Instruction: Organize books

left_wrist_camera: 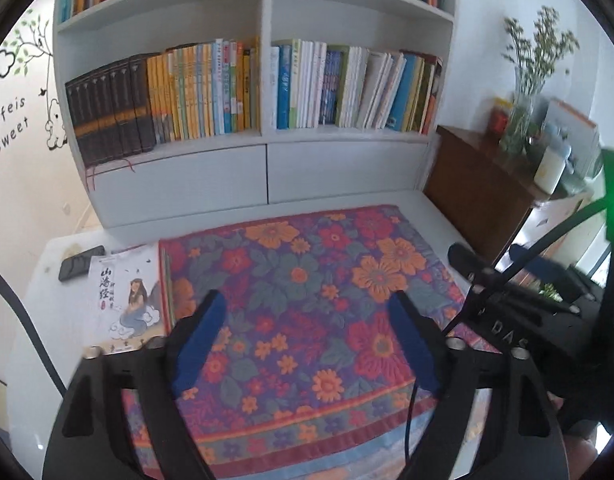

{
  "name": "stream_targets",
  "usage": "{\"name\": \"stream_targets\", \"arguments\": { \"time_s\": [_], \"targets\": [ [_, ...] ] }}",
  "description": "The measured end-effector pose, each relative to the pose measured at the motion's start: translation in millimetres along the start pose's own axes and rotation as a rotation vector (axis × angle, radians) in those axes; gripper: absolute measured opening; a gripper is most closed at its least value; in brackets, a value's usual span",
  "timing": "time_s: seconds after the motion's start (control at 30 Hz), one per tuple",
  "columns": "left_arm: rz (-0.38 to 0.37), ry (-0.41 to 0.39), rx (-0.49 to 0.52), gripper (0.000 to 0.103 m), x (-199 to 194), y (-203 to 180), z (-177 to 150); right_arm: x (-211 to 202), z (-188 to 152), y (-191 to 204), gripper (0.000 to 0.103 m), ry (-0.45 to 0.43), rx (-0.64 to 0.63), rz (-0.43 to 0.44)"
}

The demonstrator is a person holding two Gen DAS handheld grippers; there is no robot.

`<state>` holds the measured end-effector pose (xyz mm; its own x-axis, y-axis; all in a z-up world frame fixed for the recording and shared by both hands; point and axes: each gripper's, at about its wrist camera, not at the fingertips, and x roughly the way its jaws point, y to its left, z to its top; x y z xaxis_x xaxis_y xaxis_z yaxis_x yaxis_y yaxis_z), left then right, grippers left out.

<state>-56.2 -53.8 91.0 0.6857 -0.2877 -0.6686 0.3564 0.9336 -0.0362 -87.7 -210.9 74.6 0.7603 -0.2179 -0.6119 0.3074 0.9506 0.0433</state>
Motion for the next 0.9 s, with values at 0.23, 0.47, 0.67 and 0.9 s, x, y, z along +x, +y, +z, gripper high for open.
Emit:
{"name": "stream_targets", "arguments": {
  "time_s": [0.23, 0.47, 0.67, 0.9],
  "targets": [
    [0.001, 0.135, -0.068, 0.091, 32, -20, -9, 16, -1, -30, 0.075, 0.058, 0.007, 0.028],
    [0.045, 0.171, -0.103, 0.091, 46, -30, -14, 23, -9, -46, 0.075, 0.09, -0.026, 0.026],
    [0.08, 0.172, -0.096, 0.091, 53, -33, -13, 28, -9, -47, 0.075, 0.096, -0.052, 0.031],
    [0.098, 0.172, -0.108, 0.091, 55, -32, -10, 38, -8, -49, 0.075, 0.122, -0.058, 0.042]
  ]
}}
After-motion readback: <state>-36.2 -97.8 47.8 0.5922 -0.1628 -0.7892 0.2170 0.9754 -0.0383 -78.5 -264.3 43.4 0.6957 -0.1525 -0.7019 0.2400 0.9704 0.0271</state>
